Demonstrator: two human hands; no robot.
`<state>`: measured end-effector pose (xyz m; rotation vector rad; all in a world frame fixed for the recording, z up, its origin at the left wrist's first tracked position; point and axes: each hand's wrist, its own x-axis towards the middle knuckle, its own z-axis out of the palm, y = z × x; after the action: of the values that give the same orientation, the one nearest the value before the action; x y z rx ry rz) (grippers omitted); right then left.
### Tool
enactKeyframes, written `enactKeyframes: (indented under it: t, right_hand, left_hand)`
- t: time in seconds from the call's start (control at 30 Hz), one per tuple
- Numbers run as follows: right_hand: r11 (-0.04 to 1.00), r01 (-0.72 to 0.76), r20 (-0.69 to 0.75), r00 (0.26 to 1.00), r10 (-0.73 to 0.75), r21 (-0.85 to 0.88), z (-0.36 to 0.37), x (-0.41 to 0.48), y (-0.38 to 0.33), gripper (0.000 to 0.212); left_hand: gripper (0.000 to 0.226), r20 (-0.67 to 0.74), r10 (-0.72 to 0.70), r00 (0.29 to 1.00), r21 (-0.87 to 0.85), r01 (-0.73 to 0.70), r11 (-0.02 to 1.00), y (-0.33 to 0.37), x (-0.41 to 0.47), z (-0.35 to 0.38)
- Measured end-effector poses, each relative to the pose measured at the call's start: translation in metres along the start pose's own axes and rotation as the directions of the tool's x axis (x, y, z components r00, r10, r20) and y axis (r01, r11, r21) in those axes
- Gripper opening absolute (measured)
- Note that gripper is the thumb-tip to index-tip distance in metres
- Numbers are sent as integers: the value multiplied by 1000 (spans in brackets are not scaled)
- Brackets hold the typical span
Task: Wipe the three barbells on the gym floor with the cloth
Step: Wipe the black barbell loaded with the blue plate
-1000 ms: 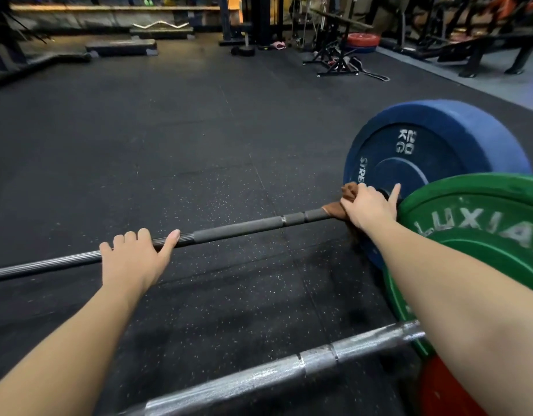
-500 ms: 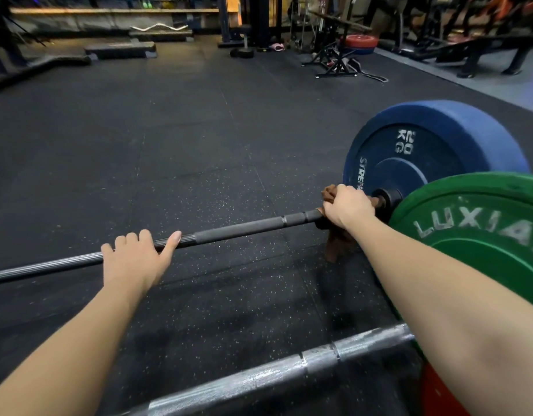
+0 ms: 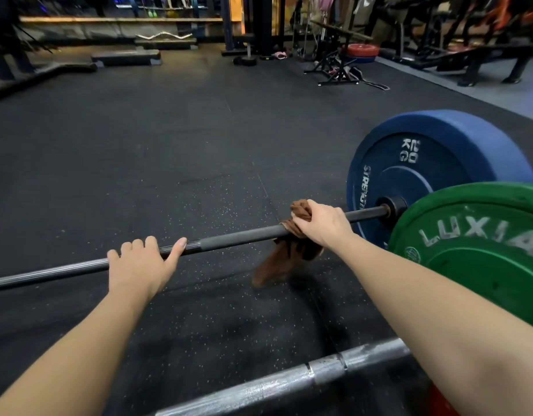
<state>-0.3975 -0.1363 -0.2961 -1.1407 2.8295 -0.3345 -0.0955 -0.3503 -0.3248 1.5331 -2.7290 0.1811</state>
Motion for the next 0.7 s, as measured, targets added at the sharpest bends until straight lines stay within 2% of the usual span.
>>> enactKeyframes:
  t: [0.27,0.37,0.47,0.6,0.7]
  right_hand:
    - [984,-167,-109,981,159,-69,-18,0,51,50]
    - [971,-240,-141,962,235,-18,-20,-2,67,46]
    - [959,-280,-115,952,284,54,-18,1,73,43]
    - [934,-333,-70,936,344,132,-9,12,72,53]
    - [946,-310,-87,944,319,99,-6,13,71,53]
  left_hand:
    - [83,-32,-14,999,-18,14,1000,1,-2,4]
    - [80,-36,-18,999,-22,17,1000,2,-3,4]
    - [82,-29,-22,999,-8,22,1000,3,-4,2]
    - [84,-25,-16,1000,6,17,1000,3,-3,2]
    - [83,-26,-12,1000,-1,12,1000,3,-3,2]
